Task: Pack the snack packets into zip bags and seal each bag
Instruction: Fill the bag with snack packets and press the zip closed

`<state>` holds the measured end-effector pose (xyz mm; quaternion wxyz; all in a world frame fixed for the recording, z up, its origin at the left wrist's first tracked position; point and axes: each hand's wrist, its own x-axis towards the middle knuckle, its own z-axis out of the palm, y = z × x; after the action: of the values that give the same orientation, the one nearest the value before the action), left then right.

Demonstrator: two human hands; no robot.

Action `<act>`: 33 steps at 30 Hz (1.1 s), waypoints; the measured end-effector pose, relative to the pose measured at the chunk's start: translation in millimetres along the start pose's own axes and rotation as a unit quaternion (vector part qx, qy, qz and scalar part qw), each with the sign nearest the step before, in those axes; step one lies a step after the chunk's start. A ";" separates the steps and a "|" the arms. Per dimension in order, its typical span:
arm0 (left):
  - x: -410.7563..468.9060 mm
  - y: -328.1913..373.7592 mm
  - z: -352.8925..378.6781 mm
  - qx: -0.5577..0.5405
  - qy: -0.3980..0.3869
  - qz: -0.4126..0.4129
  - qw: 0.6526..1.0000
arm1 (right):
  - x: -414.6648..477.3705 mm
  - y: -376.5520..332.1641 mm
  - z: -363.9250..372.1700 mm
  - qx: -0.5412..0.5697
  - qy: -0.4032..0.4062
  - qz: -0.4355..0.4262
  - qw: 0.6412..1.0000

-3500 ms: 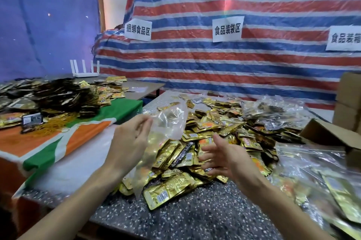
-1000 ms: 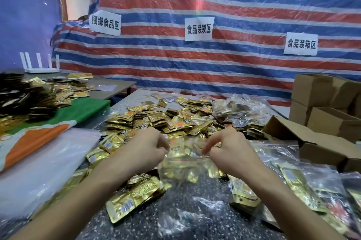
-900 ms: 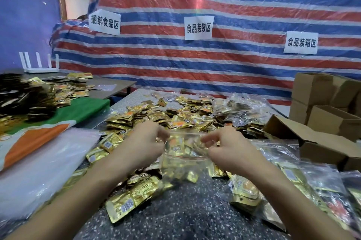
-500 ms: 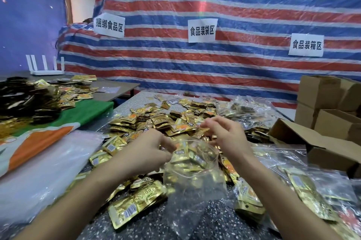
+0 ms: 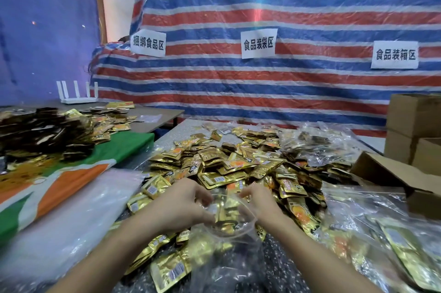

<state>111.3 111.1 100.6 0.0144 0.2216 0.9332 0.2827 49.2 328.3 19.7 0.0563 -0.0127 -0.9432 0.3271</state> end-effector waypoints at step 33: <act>4.2 24.4 17.4 -0.243 -0.008 -0.011 0.970 | -105.4 -54.7 -143.1 0.275 0.035 -0.143 0.950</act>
<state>120.0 140.0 99.5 0.0785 0.2029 0.8386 0.4994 171.0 367.0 154.8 0.1368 0.1266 -0.8059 0.5620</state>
